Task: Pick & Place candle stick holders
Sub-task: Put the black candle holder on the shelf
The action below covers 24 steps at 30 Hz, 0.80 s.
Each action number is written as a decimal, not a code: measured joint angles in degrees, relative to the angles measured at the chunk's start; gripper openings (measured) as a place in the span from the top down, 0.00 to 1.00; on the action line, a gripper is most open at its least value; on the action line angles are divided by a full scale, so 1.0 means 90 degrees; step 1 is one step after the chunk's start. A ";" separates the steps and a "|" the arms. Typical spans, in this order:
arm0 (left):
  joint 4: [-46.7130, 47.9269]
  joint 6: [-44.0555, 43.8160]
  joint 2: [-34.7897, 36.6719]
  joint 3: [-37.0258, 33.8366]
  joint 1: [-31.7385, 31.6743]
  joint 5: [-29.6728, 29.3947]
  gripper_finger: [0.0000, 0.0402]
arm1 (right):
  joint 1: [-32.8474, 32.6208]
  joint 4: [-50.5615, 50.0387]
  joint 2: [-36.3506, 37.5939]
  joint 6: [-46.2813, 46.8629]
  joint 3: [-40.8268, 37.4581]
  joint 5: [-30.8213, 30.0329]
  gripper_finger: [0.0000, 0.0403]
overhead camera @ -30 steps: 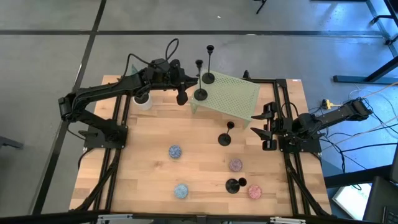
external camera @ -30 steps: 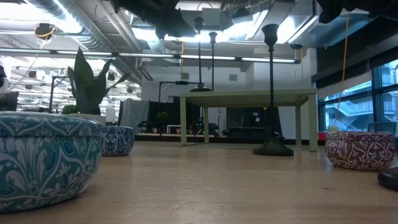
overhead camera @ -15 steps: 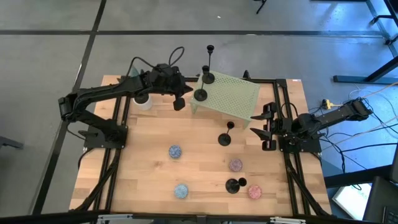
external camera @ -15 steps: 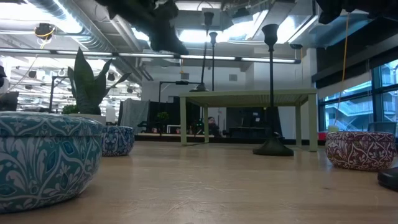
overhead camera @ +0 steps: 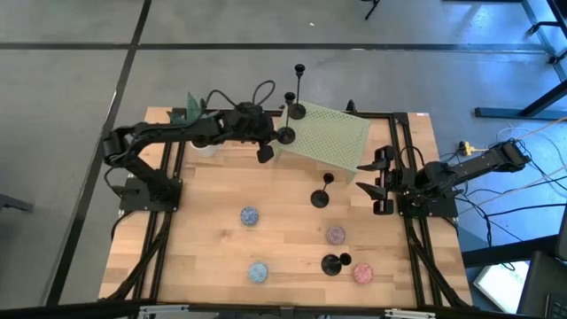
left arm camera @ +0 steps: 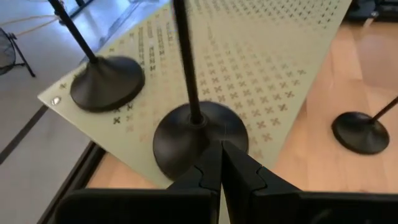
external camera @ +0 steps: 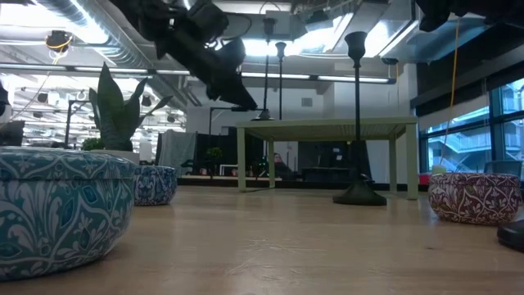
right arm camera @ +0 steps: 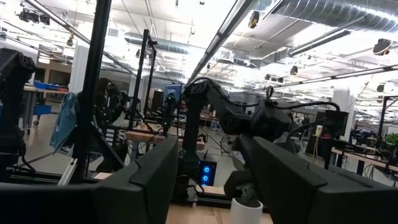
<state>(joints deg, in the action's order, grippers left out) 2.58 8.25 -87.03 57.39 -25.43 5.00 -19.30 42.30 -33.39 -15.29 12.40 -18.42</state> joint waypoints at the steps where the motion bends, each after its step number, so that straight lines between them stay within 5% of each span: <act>1: 0.0008 0.0000 -0.0026 0.0002 0.0000 -0.0007 0.99 | 0.0002 -0.0017 0.0000 0.0000 -0.0001 -0.0002 0.48; 24: 0.0101 -0.0024 0.0096 0.0004 0.0073 -0.0047 0.99 | -0.0001 -0.0098 -0.0009 0.0175 0.0001 -0.0002 0.48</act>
<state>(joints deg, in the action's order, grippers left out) 3.49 8.03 -86.17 57.43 -24.77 4.58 -19.31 41.42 -33.46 -13.71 12.40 -18.44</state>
